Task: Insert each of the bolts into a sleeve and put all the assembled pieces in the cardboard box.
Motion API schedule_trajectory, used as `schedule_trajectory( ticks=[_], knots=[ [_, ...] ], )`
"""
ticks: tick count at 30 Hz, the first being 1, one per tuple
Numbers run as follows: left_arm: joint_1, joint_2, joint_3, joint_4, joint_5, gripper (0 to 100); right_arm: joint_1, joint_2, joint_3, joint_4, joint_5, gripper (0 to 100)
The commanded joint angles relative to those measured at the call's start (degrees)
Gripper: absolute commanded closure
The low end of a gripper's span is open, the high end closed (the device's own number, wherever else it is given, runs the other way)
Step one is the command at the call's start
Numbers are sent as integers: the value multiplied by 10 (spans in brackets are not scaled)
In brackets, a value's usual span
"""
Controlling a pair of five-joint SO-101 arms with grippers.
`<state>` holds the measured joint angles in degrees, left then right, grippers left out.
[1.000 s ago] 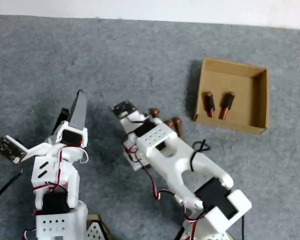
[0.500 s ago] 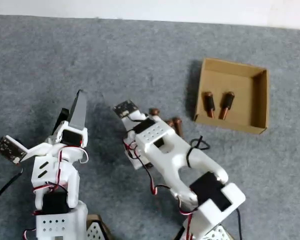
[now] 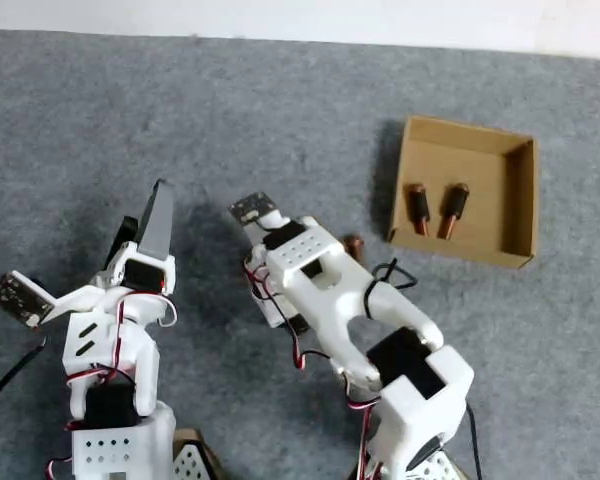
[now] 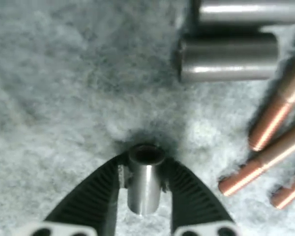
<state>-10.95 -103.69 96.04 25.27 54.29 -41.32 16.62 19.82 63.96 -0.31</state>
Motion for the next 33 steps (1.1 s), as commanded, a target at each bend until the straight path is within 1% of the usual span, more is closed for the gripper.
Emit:
schedule_trajectory(
  ticks=[1, 3, 5, 7, 10, 16, 20, 22, 27, 33],
  knots=[
    [-6, -8, 12, -4, 4, 691, 7, 13, -17, -1, 20, 995],
    [-6, -8, 12, -4, 4, 691, 20, 1, -15, -5, 45, 994],
    [-6, -8, 12, -4, 4, 691, 31, -34, -11, -15, 50, 994],
    [-6, -8, 12, -4, 4, 691, 40, -88, 24, -31, 51, 994],
    [-6, -8, 12, -4, 4, 691, 51, -201, 118, -95, 55, 994],
    [-6, -8, 12, -2, 4, 691, 63, -459, 322, -226, 93, 994],
    [-6, -8, 12, -2, 4, 691, 70, -621, 432, -286, 116, 994],
    [-6, -8, 12, -2, 4, 691, 87, -691, 476, -311, 115, 994],
    [-6, -8, 12, -2, 4, 691, 150, -828, 545, -330, 115, 994],
    [-4, -8, 12, -1, 4, 691, 213, -926, 613, -330, 113, 994]
  ],
)
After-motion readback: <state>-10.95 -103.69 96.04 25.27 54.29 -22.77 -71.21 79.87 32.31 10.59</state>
